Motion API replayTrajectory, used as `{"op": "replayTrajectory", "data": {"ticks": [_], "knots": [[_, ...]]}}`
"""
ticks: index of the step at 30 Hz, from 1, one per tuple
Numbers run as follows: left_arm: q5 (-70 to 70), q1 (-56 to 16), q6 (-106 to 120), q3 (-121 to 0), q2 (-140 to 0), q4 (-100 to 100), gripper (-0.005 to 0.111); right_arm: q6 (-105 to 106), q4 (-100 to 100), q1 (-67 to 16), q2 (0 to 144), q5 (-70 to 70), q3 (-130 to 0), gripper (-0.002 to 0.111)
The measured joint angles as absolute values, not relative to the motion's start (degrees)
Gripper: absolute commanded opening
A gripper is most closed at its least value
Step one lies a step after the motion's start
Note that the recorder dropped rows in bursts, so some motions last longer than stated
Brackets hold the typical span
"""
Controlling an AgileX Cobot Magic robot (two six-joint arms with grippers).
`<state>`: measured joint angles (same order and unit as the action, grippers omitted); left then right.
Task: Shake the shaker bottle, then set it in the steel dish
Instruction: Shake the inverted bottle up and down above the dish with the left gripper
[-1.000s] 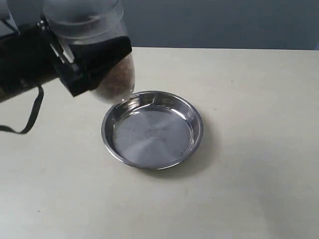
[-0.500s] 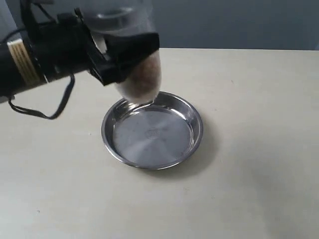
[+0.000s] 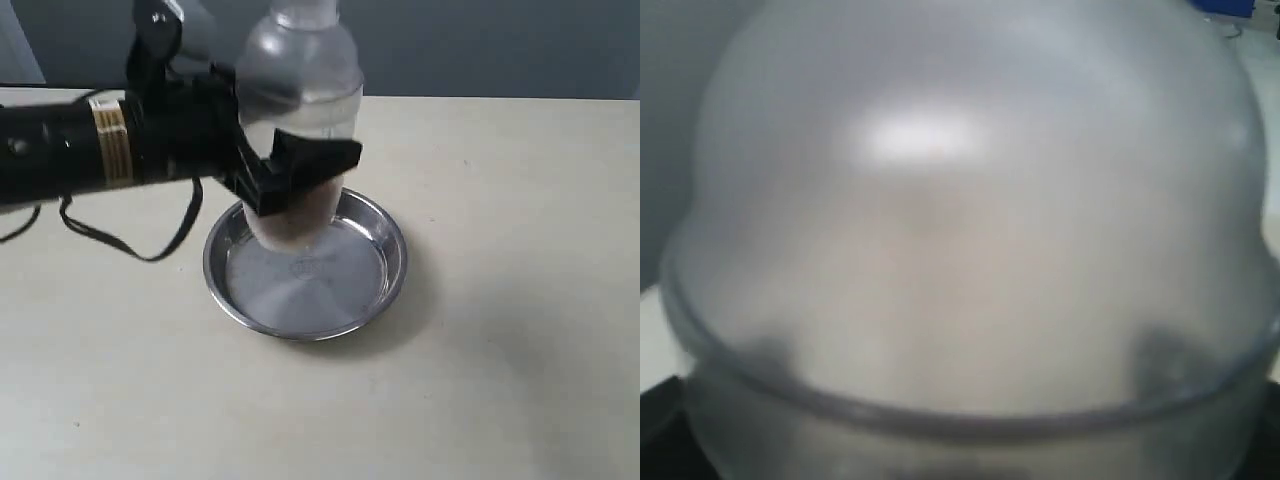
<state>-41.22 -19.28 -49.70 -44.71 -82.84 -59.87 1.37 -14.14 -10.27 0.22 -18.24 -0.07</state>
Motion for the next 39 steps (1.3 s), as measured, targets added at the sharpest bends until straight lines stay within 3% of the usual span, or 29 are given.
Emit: {"op": "replayTrajectory", "data": {"ticks": [13,17,21,25,28,32,39], "knots": [[-38.33,-20.63,-53.92,-49.38,-79.14,-58.73,0.000,1.37,-14.14,-10.27,0.22,-18.24,-0.07,-0.001],[-39.58,-22.20,-53.12,-43.72,-85.66,-58.04,0.000,1.48,-14.14,-10.27,0.22,-18.24,-0.07,-0.001],[-36.76,-22.89,-49.35,-47.04,-79.91,-51.54,0.000,1.48,-14.14,-10.27,0.22,-18.24,-0.07,-0.001],[-36.71,-23.32,-50.11,-43.83,-84.50,-52.31,0.000,1.48,-14.14,-10.27,0.22,-18.24,-0.07,-0.001],[-33.31,-23.68,-50.40,-50.95,-77.50,-52.75,0.000,1.48,-14.14,-10.27,0.22,-18.24,-0.07,-0.001],[-34.73,-24.30,-54.78,-41.84,-84.52,-54.05,0.000,1.48,-14.14,-10.27,0.22,-18.24,-0.07,-0.001],[-32.09,-25.98,-48.82,-45.35,-78.67,-46.90,0.000,1.48,-14.14,-10.27,0.22,-18.24,-0.07,-0.001]]}}
